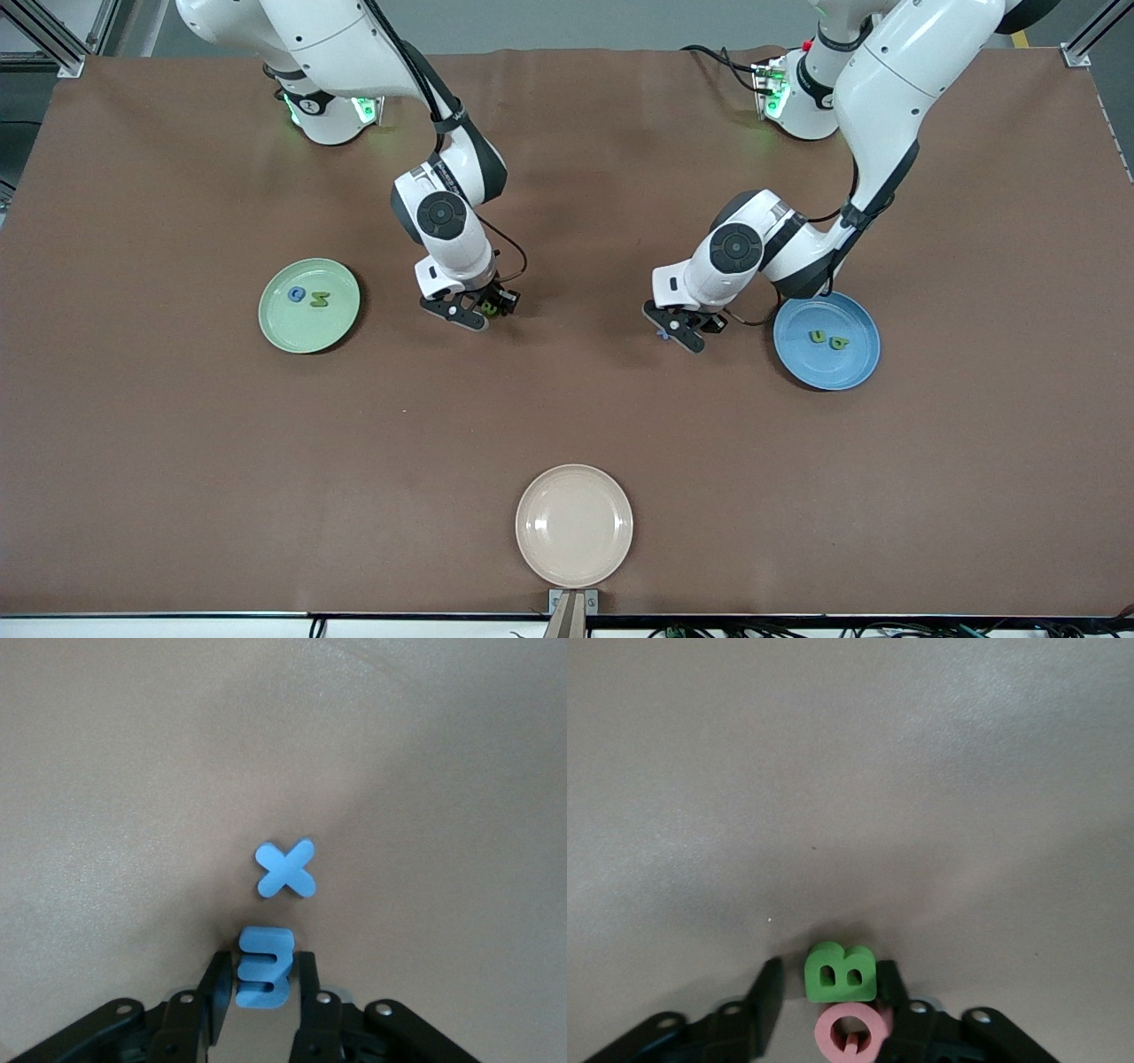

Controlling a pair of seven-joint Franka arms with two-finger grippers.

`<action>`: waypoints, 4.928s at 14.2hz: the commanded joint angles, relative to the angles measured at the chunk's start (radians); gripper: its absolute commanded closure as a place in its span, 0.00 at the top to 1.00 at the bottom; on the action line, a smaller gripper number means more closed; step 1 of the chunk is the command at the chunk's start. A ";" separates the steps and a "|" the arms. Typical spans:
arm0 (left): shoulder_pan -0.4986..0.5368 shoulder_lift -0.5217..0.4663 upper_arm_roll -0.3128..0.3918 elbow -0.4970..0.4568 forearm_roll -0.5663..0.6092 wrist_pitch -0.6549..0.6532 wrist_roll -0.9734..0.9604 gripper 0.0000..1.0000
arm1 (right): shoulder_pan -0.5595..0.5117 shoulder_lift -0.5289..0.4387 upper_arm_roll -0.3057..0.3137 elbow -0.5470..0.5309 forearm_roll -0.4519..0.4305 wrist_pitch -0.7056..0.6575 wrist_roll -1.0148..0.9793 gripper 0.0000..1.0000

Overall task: Sort upper and lower case letters into plates
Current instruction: 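Drop the m on the blue plate while the right gripper drops B on green, then reach the blue x with the left gripper while the right gripper grasps the pink Q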

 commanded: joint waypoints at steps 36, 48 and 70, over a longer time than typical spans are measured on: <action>0.381 -0.177 -0.007 -0.191 0.122 -0.007 -0.165 0.19 | -0.091 -0.345 -0.205 -0.317 -0.072 -0.124 -0.303 1.00; 0.381 -0.206 -0.052 -0.125 0.148 -0.082 -0.135 1.00 | 0.250 -0.021 -0.209 -0.037 0.224 -0.010 -0.035 0.77; 0.097 0.123 -0.168 0.226 0.148 -0.179 -0.905 1.00 | 0.250 -0.164 -0.677 -0.099 0.206 -0.314 -0.780 0.00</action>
